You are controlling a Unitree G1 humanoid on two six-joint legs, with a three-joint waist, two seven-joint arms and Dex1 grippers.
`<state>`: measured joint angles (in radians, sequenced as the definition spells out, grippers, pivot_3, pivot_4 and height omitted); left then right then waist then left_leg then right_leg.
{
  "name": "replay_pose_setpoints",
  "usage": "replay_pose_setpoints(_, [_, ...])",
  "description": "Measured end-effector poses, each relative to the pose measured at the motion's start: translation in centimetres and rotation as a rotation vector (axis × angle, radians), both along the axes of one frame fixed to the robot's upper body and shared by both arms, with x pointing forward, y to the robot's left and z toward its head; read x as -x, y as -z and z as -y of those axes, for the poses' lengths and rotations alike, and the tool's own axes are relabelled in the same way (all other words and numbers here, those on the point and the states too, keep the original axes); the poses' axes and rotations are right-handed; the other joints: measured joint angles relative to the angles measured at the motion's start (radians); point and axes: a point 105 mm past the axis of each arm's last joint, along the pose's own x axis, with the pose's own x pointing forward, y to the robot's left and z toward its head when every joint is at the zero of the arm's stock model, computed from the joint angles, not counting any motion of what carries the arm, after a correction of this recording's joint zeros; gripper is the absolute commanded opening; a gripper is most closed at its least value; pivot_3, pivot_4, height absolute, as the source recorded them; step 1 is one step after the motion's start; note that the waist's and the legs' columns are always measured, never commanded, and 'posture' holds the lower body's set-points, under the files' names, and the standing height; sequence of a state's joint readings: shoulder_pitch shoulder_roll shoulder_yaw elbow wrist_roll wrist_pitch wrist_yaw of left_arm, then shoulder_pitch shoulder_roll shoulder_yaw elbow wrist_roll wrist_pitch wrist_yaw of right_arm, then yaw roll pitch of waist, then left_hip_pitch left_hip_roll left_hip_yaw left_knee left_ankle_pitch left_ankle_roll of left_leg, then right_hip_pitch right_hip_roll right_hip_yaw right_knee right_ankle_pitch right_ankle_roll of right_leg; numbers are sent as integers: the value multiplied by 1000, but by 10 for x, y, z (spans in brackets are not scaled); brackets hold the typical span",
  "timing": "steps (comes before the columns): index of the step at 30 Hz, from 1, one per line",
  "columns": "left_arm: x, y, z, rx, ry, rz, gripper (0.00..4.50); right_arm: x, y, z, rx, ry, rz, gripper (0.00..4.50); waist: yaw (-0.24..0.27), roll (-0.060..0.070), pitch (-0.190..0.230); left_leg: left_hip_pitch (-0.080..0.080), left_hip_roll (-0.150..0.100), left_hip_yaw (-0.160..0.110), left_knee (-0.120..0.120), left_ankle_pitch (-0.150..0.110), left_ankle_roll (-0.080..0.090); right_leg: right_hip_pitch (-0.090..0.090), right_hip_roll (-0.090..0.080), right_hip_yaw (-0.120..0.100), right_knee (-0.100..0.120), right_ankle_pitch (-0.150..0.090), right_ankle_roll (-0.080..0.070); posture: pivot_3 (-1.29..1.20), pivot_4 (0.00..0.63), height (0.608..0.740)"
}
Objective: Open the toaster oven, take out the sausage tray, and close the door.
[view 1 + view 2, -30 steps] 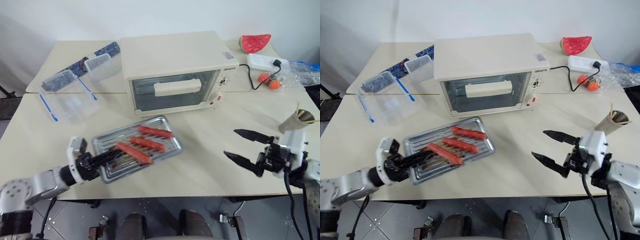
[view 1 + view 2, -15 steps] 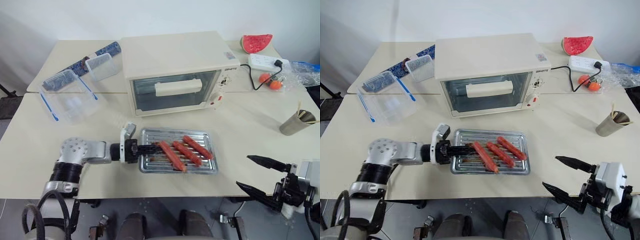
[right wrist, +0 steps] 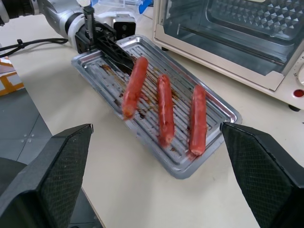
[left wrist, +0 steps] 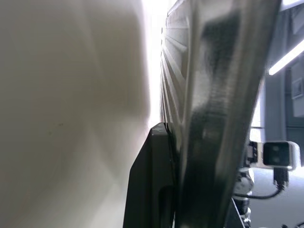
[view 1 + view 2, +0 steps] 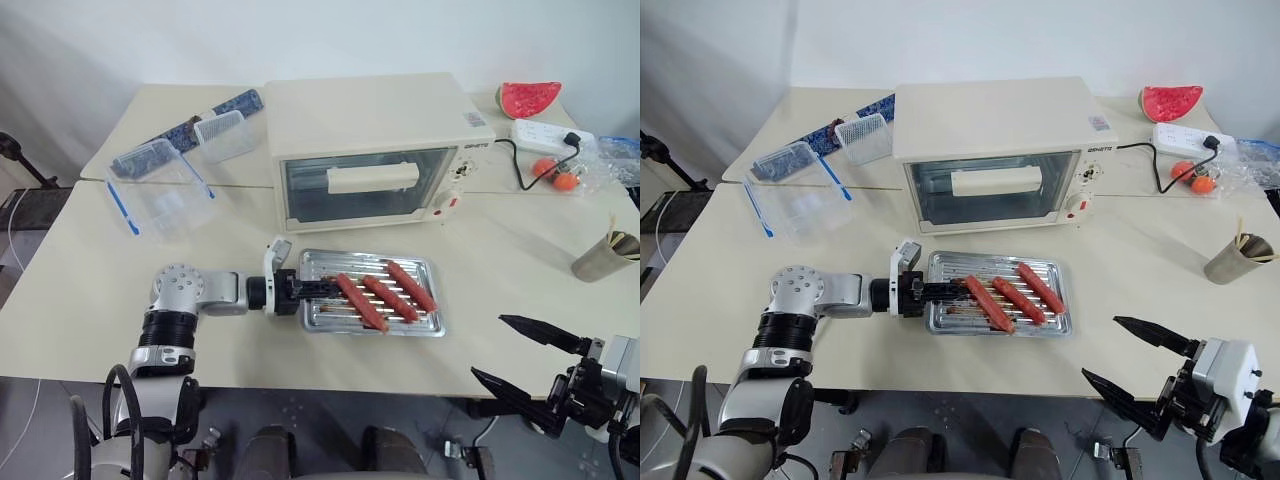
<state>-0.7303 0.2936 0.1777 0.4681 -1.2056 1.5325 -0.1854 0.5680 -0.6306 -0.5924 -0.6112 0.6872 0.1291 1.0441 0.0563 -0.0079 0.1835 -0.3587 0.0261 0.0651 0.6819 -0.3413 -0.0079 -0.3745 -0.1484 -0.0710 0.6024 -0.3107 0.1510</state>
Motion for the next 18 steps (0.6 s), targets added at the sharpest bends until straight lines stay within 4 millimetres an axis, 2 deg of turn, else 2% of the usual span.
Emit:
replay_pose_setpoints(9, [6,1,0,-79,27,29,0,-1,-3,-2,2,12,17,4476,-5,-1,0,0,0,0,-2,-1,-1,-1,1,0,-2,0,0,0,150,740])
replay_pose_setpoints(12, [6,4,0,-107,10,40,632,-1,-3,-2,0,12,17,4500,-6,-1,0,-1,0,0,-2,-1,-1,-1,1,0,-3,0,0,0,150,740])
replay_pose_setpoints(15, [4,11,-4,-170,-21,49,1441,-1,-3,-4,2,8,20,4500,-8,-1,0,0,1,0,-3,-1,-1,-1,1,0,-3,0,0,0,150,740])
replay_pose_setpoints(18, [4,10,-5,-151,-35,52,2231,-2,-3,-4,6,7,23,4500,-12,-1,0,0,1,1,-3,-1,-1,-1,1,0,-3,0,0,0,150,740])
